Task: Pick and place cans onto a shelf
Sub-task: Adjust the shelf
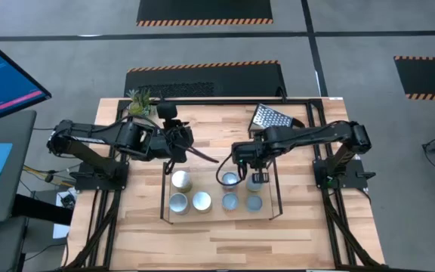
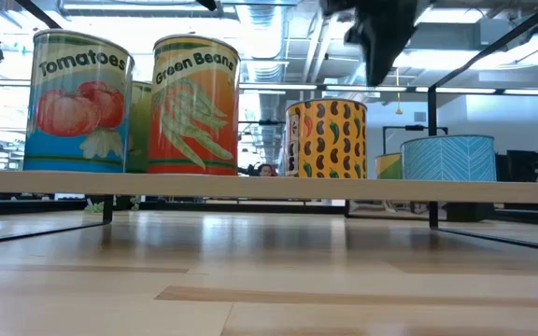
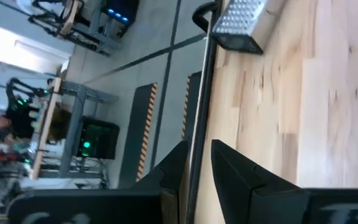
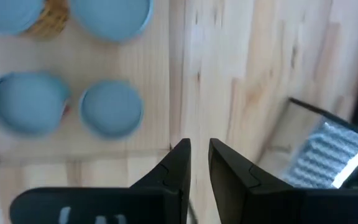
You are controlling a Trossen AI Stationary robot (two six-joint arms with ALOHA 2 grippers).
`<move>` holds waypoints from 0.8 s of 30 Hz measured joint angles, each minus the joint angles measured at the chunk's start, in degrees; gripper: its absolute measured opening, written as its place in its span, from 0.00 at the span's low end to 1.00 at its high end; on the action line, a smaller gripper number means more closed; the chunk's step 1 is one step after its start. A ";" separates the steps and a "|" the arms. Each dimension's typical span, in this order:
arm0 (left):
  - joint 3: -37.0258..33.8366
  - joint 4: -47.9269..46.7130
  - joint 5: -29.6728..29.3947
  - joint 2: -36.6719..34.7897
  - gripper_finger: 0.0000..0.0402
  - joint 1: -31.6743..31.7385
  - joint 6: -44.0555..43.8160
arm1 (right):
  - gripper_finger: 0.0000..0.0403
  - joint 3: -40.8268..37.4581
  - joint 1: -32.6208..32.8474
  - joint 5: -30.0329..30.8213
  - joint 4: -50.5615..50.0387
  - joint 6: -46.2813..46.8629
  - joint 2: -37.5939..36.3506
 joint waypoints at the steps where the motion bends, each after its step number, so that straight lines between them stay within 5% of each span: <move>1: 0.00 -1.27 -0.24 0.00 0.14 -0.35 0.06 | 0.20 2.30 0.25 -0.01 -3.11 0.42 0.00; 5: 0.00 -8.25 -0.19 0.00 0.14 -1.49 -0.63 | 0.20 10.51 1.25 -0.23 -12.18 1.14 -0.15; 11: 0.04 -16.17 2.02 0.00 0.14 -2.09 -7.36 | 0.20 16.40 2.26 -1.05 -10.42 7.32 -0.75; 17: 0.02 -20.34 7.30 -3.89 0.14 -3.09 -31.96 | 0.20 17.53 4.68 -1.63 -7.97 8.20 -5.76; 24: -0.91 -12.10 10.13 -14.32 0.14 -9.15 -33.82 | 0.20 17.12 11.91 0.38 0.67 8.57 -17.34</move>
